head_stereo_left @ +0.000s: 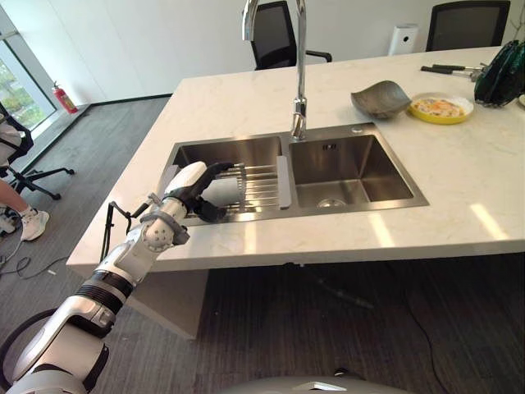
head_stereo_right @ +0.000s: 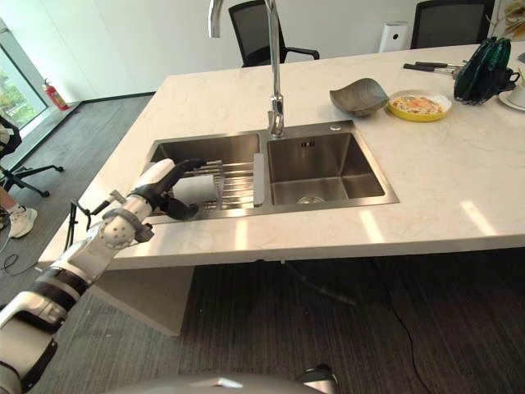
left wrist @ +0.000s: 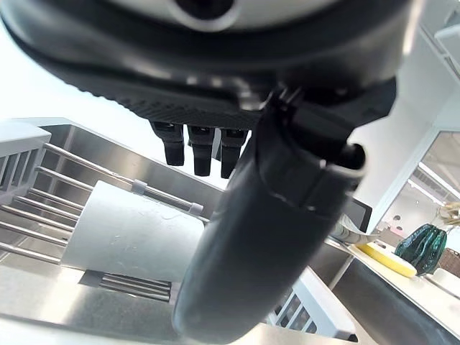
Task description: Place the dishes in the dishwasher.
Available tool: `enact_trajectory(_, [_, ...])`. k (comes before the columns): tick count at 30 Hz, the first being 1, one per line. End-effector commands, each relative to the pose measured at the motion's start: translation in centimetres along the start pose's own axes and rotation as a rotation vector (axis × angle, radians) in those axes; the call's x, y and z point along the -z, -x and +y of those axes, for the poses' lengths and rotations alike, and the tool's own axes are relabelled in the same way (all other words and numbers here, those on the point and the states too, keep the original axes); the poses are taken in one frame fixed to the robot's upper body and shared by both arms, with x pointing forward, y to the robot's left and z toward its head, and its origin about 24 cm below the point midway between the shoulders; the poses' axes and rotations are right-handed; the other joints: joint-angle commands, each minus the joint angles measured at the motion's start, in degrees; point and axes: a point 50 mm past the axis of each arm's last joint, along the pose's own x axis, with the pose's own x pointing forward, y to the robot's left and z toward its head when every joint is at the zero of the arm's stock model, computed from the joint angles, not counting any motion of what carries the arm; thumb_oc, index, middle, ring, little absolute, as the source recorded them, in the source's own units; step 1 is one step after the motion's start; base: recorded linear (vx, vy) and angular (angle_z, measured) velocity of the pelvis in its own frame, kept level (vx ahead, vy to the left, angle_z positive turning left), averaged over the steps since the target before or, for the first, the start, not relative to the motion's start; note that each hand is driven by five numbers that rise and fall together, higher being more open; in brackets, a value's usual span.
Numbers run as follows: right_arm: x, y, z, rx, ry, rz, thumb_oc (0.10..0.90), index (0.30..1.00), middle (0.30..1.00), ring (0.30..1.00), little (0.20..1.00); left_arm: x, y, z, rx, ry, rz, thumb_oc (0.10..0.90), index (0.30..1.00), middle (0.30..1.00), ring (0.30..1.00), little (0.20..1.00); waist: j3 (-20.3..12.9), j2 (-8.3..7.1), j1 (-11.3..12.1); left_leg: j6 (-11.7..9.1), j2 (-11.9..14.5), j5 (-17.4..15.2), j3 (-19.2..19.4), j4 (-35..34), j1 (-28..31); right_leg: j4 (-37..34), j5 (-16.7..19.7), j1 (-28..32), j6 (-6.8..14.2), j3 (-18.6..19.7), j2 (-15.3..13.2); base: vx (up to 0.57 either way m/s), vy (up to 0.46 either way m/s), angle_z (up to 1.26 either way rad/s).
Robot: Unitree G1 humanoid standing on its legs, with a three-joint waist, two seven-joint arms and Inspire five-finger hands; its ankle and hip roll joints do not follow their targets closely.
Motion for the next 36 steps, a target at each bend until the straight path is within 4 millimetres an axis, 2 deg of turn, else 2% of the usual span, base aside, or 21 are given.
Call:
enact_trajectory(1, [0.3, 0.0, 0.1, -0.013, 0.010, 0.008, 0.800, 0.900, 0.900, 0.900, 0.900, -3.9, -2.8, 8.3, -0.228, -0.177, -0.142, 0.800, 0.900, 0.900, 0.900, 0.900, -1.4, -1.43, -1.1, -0.8, -1.8, -2.5, 2.2, 1.4, 0.3, 3.5, -5.6, -1.6, 5.6, 1.1, -2.9, 0.01, 0.023, -0.09])
enact_trajectory(4, [0.2, 0.1, -0.2, 0.001, 0.017, 0.004, 0.800, 0.900, 0.900, 0.900, 0.900, -3.5, -3.1, 8.2, -0.236, -0.173, -0.115, 0.800, 0.900, 0.900, 0.900, 0.900, -1.5, -1.25, -1.6, -0.6, -2.1, -2.7, 2.9, 0.9, 0.6, 2.8, -5.1, -1.7, 5.9, 1.4, -3.0, 0.01, 0.030, -0.11])
enact_trajectory(10, [-1.4, -0.1, 0.0, -0.004, 0.055, -0.047, 0.800, 0.900, 0.900, 0.900, 0.900, -2.1, -3.6, 8.3, -0.266, -0.206, -0.030, 0.800, 0.900, 0.900, 0.900, 0.900, -1.7, -1.22, -2.3, -0.3, -2.4, -3.2, 4.4, 0.6, 0.7, 1.4, -3.7, -2.5, 6.5, 2.7, -3.1, 0.01, 0.023, -0.18])
enact_trajectory(15, [-3.0, -0.2, -0.1, -0.004, 0.096, -0.075, 0.800, 0.900, 0.900, 0.900, 0.900, -1.2, -4.6, 9.7, -0.293, -0.278, 0.073, 0.800, 0.900, 0.900, 0.900, 0.900, -1.4, -1.32, -2.8, 0.0, -2.6, -3.2, 5.4, 0.6, 0.4, 1.2, -3.2, -4.0, 6.8, 3.9, -2.9, 0.00, 0.019, -0.14])
enact_trajectory(26, [-2.8, 0.1, -1.5, 0.045, 0.080, -0.047, 0.800, 0.900, 0.900, 0.900, 0.900, 0.0, -5.4, 11.3, -0.346, -0.257, 0.230, 0.800, 0.900, 0.900, 0.900, 0.900, -0.5, -1.70, -3.8, 0.3, -2.9, -3.3, 5.3, 0.6, -0.4, 1.6, -3.1, -5.2, 7.0, 4.4, -3.0, 0.00, 0.007, -0.05])
enact_trajectory(29, [-2.9, 0.1, -1.7, 0.051, 0.079, -0.043, 0.800, 0.900, 0.900, 0.900, 0.900, 0.2, -5.6, 11.1, -0.331, -0.257, 0.249, 0.800, 0.900, 0.900, 0.900, 0.900, -0.4, -1.63, -3.9, 0.4, -2.9, -3.3, 5.2, 0.6, -0.6, 1.6, -3.1, -5.5, 7.0, 4.3, -3.1, 0.00, 0.000, 0.00])
enact_trajectory(36, [-5.2, 0.0, -1.7, 0.055, 0.107, -0.080, 0.800, 0.900, 0.900, 0.900, 0.900, 0.4, -6.3, 10.4, -0.251, -0.252, 0.336, 0.800, 0.900, 0.900, 0.900, 0.900, 0.2, -1.33, -4.2, 0.7, -3.1, -3.3, 5.5, 0.6, -1.1, 1.6, -2.9, -6.3, 7.1, 4.6, -3.2, 0.00, 0.000, 0.00])
